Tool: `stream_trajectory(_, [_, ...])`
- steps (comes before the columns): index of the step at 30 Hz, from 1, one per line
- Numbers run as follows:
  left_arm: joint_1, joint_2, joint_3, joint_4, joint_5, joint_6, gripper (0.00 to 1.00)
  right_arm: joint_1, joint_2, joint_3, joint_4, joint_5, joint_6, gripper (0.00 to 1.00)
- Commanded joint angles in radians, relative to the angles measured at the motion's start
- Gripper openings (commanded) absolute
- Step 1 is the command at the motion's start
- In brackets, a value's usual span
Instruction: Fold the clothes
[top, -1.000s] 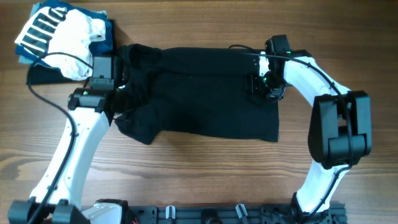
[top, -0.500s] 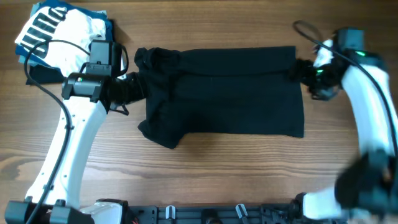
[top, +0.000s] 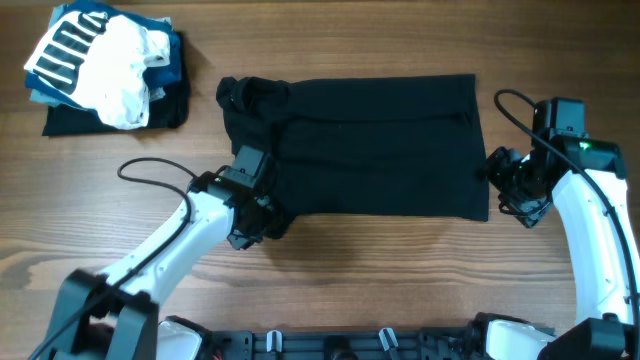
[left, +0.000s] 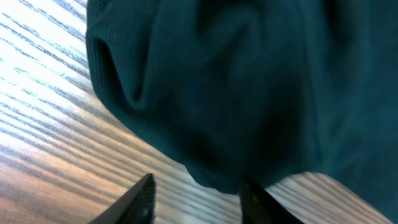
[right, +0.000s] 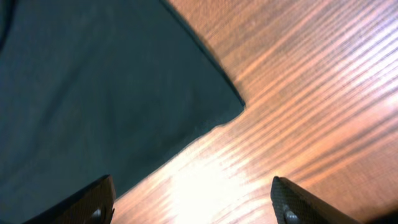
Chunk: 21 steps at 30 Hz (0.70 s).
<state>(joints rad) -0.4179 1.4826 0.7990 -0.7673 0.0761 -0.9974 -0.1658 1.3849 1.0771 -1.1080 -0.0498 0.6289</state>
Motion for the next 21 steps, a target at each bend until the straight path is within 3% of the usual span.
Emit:
stream_trajectory(1, [0.006,0.103,-0.012,0.05,-0.04,-0.032,0.51,-0.001,0.001,-0.049,0.037,0.024,0.029,0.82])
stream_trajectory(6, [0.027,0.259,-0.012,0.13,-0.085,-0.032,0.57,-0.001,0.001,-0.061,0.051,0.015,0.025,0.83])
stream_trajectory(7, [0.039,0.262,-0.012,0.142,-0.086,-0.032,0.4,-0.001,0.001,-0.072,0.053,-0.002,0.026,0.81])
stream_trajectory(8, [0.045,0.262,-0.012,0.151,-0.093,-0.032,0.09,-0.001,0.001,-0.088,0.06,-0.011,0.026,0.79])
stream_trajectory(9, [0.051,0.262,-0.012,0.159,-0.096,-0.032,0.04,-0.001,0.001,-0.119,0.079,-0.02,0.026,0.77])
stream_trajectory(19, [0.057,0.262,-0.012,0.201,-0.096,-0.032,0.04,-0.001,0.071,-0.351,0.4,-0.055,0.029,0.66])
stream_trajectory(21, [0.058,0.262,-0.012,0.202,-0.096,-0.032,0.04,-0.001,0.108,-0.351,0.434,-0.06,0.029,0.57])
